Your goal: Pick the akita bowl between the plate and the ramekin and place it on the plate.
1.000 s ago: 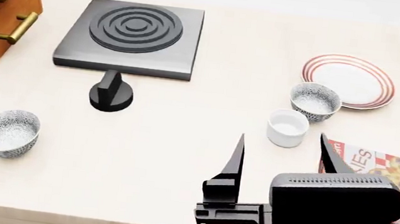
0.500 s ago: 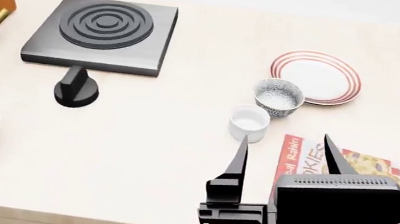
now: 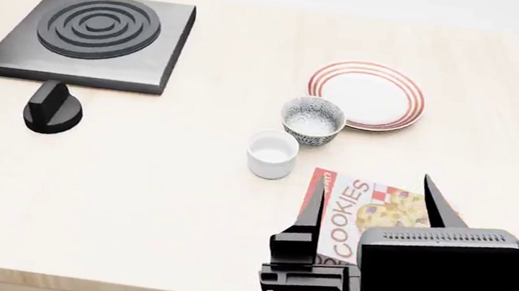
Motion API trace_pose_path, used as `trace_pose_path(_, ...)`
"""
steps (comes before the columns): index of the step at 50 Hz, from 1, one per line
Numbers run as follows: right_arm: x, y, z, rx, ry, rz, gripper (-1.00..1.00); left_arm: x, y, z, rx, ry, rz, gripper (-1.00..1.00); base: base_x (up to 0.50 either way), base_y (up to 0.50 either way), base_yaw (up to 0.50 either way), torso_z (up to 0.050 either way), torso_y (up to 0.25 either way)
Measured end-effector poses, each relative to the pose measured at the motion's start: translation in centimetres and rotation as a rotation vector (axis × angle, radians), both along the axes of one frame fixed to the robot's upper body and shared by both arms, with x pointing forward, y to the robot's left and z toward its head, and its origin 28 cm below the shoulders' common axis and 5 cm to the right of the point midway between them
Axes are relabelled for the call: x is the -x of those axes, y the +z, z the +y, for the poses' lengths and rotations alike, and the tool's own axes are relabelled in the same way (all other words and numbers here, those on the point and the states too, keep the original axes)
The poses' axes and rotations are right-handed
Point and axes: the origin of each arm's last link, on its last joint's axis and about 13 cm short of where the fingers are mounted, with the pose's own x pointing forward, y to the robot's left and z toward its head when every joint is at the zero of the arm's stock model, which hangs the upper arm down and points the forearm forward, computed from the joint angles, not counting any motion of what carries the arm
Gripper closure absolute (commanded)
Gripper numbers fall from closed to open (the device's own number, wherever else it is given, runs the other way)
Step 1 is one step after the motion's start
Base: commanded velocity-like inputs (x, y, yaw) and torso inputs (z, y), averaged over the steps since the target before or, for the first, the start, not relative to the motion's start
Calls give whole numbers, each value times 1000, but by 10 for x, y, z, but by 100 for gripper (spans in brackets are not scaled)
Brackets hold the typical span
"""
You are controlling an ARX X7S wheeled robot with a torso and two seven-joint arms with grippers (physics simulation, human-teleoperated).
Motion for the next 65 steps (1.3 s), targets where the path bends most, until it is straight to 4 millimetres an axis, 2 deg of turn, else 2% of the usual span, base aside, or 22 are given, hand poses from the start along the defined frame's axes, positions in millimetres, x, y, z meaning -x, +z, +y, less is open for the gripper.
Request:
trace_pose_path(13,0,-1,1,15,9,7,-100,0,0,1,-2,1,2,-100,30,0,0,0,0)
trace_pose_path(65,-1,-2,1,3,26,13,-100,0,0,1,-2,1,-1,-100,262,0,0,0,0)
